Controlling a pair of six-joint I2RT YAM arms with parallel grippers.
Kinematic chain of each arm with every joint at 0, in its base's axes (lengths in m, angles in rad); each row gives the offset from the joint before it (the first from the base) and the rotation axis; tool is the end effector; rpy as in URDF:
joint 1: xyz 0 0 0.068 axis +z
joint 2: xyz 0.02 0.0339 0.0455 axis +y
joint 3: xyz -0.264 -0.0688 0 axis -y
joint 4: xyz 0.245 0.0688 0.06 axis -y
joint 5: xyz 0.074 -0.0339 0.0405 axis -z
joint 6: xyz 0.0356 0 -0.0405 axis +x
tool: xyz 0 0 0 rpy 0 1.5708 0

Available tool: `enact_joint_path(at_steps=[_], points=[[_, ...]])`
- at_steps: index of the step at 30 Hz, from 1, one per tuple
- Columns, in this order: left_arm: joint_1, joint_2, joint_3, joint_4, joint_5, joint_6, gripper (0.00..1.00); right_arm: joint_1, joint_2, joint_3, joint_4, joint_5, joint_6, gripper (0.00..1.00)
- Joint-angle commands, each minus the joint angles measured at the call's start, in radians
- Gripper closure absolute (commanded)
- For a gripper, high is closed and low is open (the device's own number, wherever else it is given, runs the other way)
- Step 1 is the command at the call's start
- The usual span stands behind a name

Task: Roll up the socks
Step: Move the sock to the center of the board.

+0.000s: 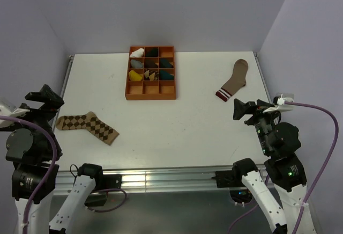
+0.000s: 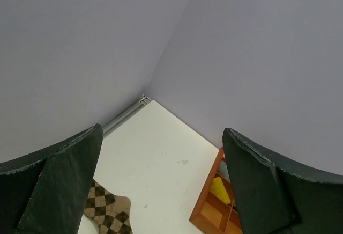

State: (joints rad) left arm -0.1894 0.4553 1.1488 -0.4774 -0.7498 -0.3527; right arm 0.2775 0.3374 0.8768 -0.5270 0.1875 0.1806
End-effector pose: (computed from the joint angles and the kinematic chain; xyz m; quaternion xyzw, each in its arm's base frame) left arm 0.0347 0.0181 0.4538 -0.3320 0.5580 0.0270 0.7601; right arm 0.0588 0.0098 0.3796 0.0326 0.7020 0.0968 0.7048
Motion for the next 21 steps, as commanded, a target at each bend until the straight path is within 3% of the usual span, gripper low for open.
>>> enact_joint_path(at_steps=[1, 12, 21], points=[[-0.002, -0.001, 0.008, 0.039, 0.001, 0.017, 0.01, 0.008, 0.002, 0.021, 0.048, 0.0, -0.013, 0.0], [-0.002, 0.011, -0.021, 0.062, 0.03, 0.003, 0.01, 0.008, 0.021, 0.011, 0.055, -0.014, 0.008, 0.0], [-0.002, 0.071, -0.144, 0.074, 0.177, -0.092, 0.01, 0.008, 0.162, -0.05, 0.136, -0.108, 0.14, 0.0]])
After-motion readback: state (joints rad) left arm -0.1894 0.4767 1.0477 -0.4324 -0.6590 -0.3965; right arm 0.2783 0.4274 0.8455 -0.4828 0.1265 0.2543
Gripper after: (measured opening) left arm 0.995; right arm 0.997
